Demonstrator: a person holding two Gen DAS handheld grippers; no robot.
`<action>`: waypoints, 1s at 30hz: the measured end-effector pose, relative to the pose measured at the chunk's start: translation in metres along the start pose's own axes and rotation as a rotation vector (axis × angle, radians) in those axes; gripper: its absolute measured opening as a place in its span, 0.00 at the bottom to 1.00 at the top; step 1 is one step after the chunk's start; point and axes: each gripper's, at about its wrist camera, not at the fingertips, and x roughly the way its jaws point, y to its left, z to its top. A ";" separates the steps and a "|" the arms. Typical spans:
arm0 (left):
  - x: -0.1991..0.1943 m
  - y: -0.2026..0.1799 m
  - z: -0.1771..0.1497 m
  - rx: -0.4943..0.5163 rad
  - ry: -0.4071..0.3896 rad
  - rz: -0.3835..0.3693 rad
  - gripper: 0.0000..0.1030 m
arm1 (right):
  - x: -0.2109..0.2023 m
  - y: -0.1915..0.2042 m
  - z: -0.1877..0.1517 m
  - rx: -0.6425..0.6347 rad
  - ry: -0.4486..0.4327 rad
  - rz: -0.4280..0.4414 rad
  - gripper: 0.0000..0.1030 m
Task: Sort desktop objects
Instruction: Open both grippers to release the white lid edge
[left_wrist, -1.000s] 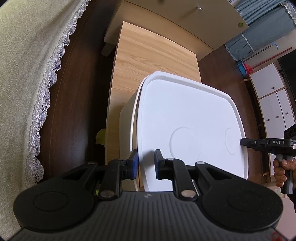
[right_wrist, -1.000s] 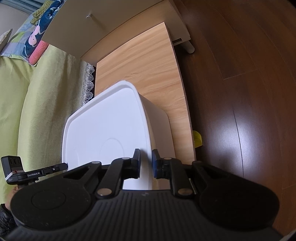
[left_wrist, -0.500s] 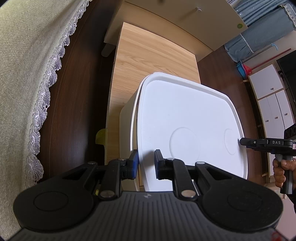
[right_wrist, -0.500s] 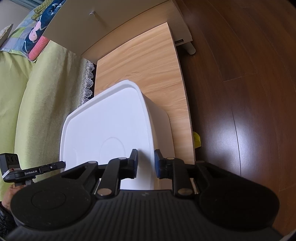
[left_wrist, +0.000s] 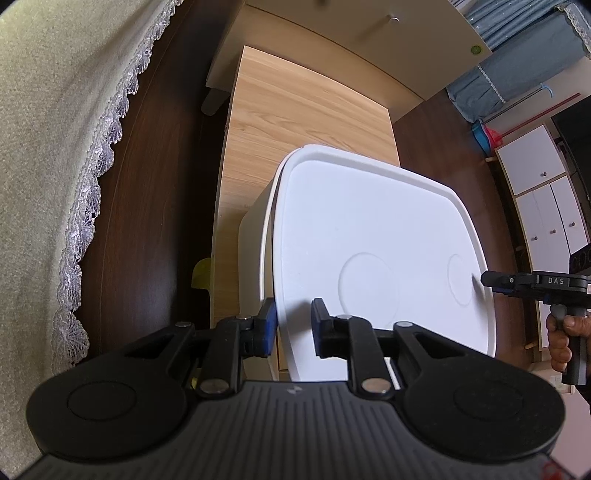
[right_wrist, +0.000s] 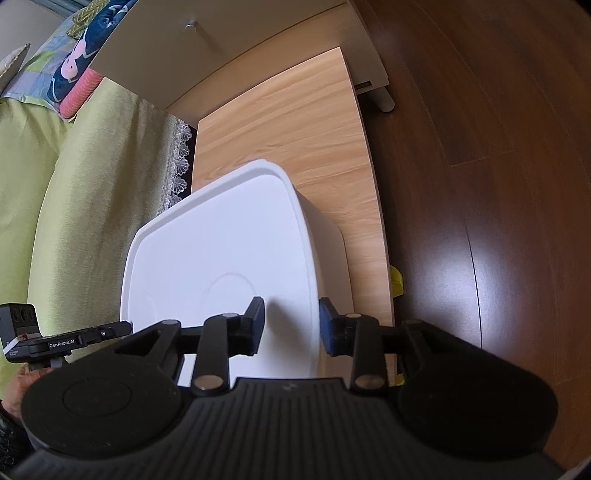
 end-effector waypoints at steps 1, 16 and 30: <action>0.000 0.000 0.000 -0.002 -0.001 -0.002 0.23 | 0.000 0.000 0.000 0.000 0.000 -0.001 0.29; -0.005 -0.022 -0.002 0.132 -0.015 0.039 0.47 | -0.007 0.003 -0.001 -0.012 -0.024 -0.006 0.30; -0.011 -0.022 -0.006 0.155 -0.049 0.096 0.66 | -0.014 0.007 -0.001 -0.011 -0.050 -0.004 0.30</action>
